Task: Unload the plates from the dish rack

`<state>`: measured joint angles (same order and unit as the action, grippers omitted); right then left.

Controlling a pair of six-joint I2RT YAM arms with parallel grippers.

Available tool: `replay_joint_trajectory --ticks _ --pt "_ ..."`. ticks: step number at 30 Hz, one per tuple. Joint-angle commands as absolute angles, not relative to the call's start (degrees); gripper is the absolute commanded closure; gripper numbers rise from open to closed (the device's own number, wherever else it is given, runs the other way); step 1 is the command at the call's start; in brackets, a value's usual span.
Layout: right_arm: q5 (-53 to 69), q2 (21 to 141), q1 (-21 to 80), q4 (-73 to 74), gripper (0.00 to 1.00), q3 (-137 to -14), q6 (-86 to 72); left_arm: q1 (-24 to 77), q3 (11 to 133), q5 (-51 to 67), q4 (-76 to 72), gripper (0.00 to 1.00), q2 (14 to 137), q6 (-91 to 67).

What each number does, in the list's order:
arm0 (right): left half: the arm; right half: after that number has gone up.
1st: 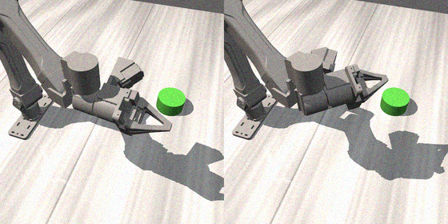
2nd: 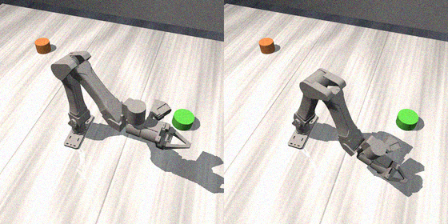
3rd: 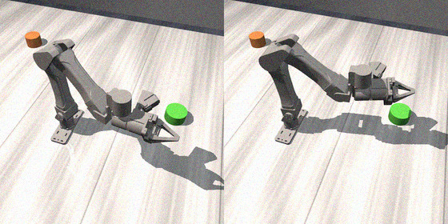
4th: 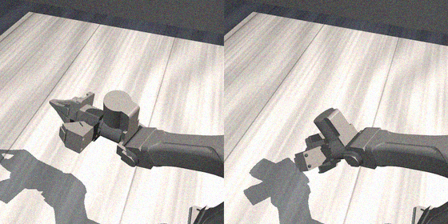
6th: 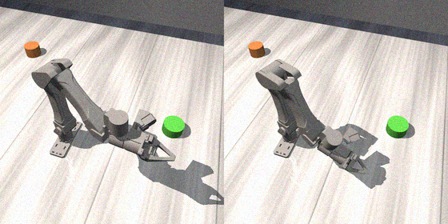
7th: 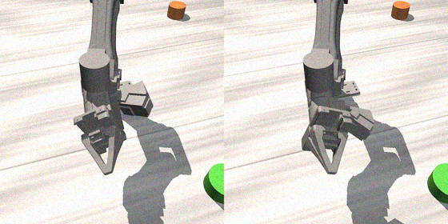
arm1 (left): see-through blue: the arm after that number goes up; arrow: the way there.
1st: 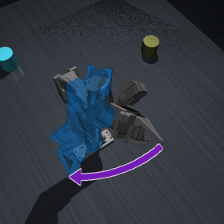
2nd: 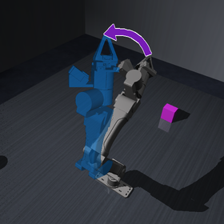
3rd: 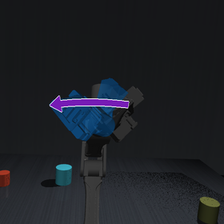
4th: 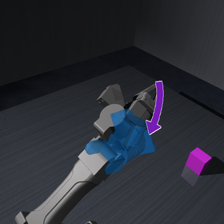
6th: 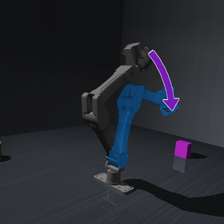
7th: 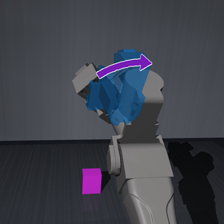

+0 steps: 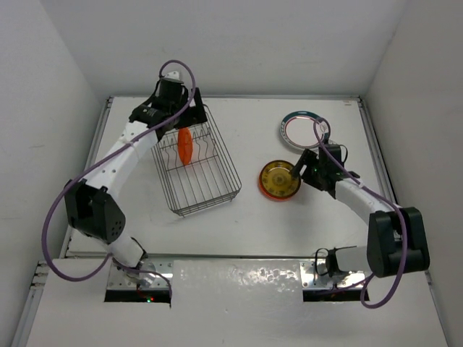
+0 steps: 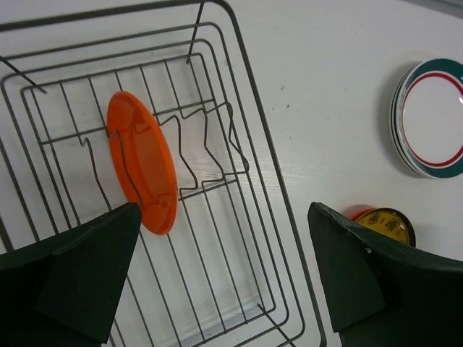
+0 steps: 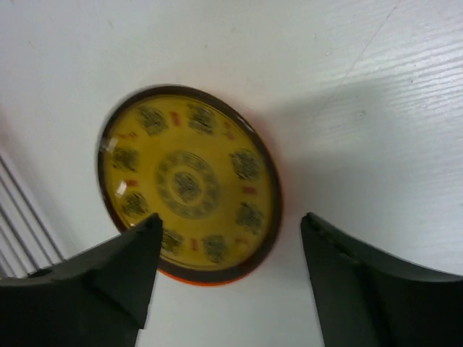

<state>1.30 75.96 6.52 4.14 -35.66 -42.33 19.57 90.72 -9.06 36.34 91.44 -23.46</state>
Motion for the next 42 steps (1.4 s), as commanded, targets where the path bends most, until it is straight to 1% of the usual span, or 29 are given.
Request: replay_joint_trajectory --ticks 1,2,3,5,6,7,8,13,14,15,17,21,22,23,24,25,26,27,31,34,37,39,41,42 --pt "3.1 77.8 6.9 4.8 0.22 -39.8 -37.4 17.8 90.5 -5.3 34.9 0.04 93.4 -27.3" --pt "2.0 77.5 7.0 6.6 0.10 -40.7 -36.4 17.8 91.0 -5.5 35.1 0.04 93.9 -27.9" --pt "-1.6 76.9 7.2 10.9 0.01 -42.1 -36.3 17.8 91.3 -5.8 35.4 0.05 95.1 -29.0" --pt "-5.9 75.2 8.1 16.0 0.01 -45.6 -35.5 17.8 91.4 -6.5 35.4 0.07 96.4 -30.7" --pt "-8.8 74.9 8.4 24.0 0.01 -47.3 -35.4 17.7 91.4 -6.9 35.8 0.09 96.9 -31.0" --pt "-14.2 74.3 9.0 27.1 0.01 -48.9 -35.4 17.8 91.4 -8.1 36.0 0.11 97.4 -31.4" --pt "-15.3 73.6 9.1 29.2 0.01 -50.5 -35.0 17.8 91.4 -8.7 36.3 0.12 97.8 -31.9" --pt "-13.6 67.5 9.4 31.3 0.01 -51.4 -33.3 17.8 91.6 -10.7 35.9 0.24 101.7 -32.1" --pt "-13.3 66.6 9.4 31.8 0.01 -52.3 -33.1 17.7 91.8 -11.2 36.0 0.29 103.3 -32.3" --pt "-12.7 66.3 9.4 32.7 0.01 -52.6 -33.1 17.7 92.4 -11.7 36.8 0.41 104.1 -32.5" --pt "-11.5 65.5 9.5 33.6 0.01 -53.4 -33.1 17.5 92.8 -14.4 38.2 0.46 105.7 -33.7" --pt "-11.4 64.6 9.5 34.8 0.01 -55.0 -33.0 17.2 90.9 -17.0 37.1 0.52 105.6 -34.5" --pt "-11.4 64.6 9.5 35.0 0.01 -55.5 -33.0 17.1 90.6 -17.3 37.1 0.59 105.6 -34.5" --pt "-11.5 64.5 9.5 35.5 0.01 -56.3 -33.1 16.9 90.5 -17.6 36.8 0.73 105.6 -34.1" --pt "-11.7 64.5 9.4 35.9 0.01 -56.7 -33.4 16.7 90.7 -17.6 36.5 0.77 105.6 -33.6" --pt "-12.1 64.4 9.5 36.8 0.01 -57.6 -33.7 16.6 91.3 -17.2 36.1 0.88 106.0 -31.4" --pt "-12.2 64.3 9.5 37.3 0.01 -58.1 -34.2 16.6 92.2 -17.1 36.7 0.95 106.3 -30.2" --pt "-12.3 64.3 9.5 37.7 0.01 -58.9 -35.2 16.6 94.3 -17.7 37.8 1.00 106.6 -29.4" --pt "-10.3 64.0 9.5 39.4 0.01 -60.6 -38.5 16.6 97.4 -22.3 42.8 1.00 104.9 -25.1" --pt "-9.1 63.9 9.4 41.3 0.01 -63.0 -41.8 16.6 97.8 -24.3 43.5 1.00 99.9 -20.8" --pt "-7.9 65.6 9.4 43.0 0.01 -67.5 -44.6 16.9 97.6 -19.5 39.8 1.00 94.8 -13.8" --pt "-4.9 67.9 9.4 43.0 0.01 -71.1 -48.4 17.7 97.5 -12.3 36.9 1.00 91.6 -7.7" --pt "-0.8 69.7 9.5 38.4 0.01 -72.7 -52.8 21.4 96.8 -5.4 32.3 1.00 90.3 -2.6" --pt "3.8 71.9 9.4 35.2 0.01 -74.3 -54.9 26.2 96.9 -4.0 31.3 1.00 90.0 4.0"
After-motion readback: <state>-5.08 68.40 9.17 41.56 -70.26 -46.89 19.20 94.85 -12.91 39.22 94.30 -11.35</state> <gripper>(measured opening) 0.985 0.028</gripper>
